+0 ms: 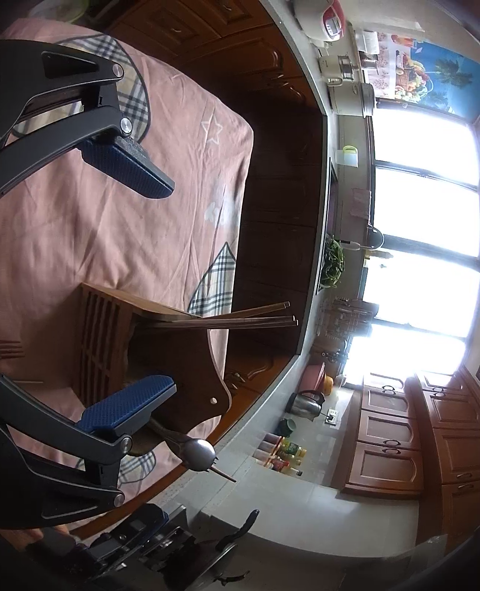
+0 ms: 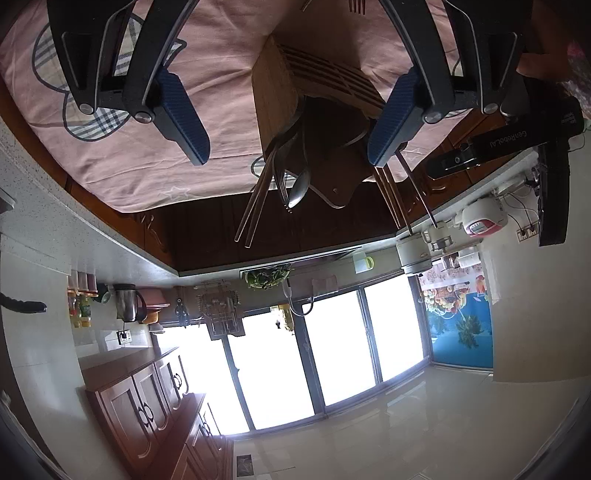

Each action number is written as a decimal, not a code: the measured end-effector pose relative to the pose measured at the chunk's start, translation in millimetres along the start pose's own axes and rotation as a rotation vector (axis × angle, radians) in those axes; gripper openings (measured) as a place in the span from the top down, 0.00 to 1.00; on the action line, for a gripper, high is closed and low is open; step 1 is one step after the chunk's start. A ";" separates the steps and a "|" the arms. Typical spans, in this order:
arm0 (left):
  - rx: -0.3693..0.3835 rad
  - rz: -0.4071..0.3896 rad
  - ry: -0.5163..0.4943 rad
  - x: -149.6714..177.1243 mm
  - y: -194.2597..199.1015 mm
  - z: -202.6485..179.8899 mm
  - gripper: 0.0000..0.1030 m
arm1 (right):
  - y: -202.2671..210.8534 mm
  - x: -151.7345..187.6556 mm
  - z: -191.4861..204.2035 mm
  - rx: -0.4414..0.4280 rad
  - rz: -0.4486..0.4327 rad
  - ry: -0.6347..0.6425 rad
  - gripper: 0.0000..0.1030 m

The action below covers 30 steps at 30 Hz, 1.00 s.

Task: Organize utensils
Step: 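Withdraw both open tools from the caddy back over the table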

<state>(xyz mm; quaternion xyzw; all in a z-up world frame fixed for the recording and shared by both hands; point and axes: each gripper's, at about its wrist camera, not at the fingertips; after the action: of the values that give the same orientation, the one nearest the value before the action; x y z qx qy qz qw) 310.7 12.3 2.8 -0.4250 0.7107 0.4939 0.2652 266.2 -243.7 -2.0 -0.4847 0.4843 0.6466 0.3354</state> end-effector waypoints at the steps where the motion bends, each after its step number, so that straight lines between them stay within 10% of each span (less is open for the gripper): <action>1: -0.010 0.001 -0.004 2.2 3.6 0.7 0.04 | 3.5 1.0 0.1 -0.003 -0.003 -0.009 0.08; 30: -0.135 -0.004 -0.040 60.1 114.7 17.2 0.00 | 110.2 22.9 39.9 -0.087 -0.048 -0.090 0.02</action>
<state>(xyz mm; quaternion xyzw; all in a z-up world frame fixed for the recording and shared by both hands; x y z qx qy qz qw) 180.7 25.0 3.2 -0.4334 0.6694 0.5486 0.2512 147.6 -240.3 11.8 -0.4805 0.4284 0.6801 0.3509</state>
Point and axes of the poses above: each gripper's, at about its wrist camera, not at the fingertips, and y roughly against the way its jaws point, z to its left, x to its underside, and after that the axes turned 13 degrees about y, right-handed
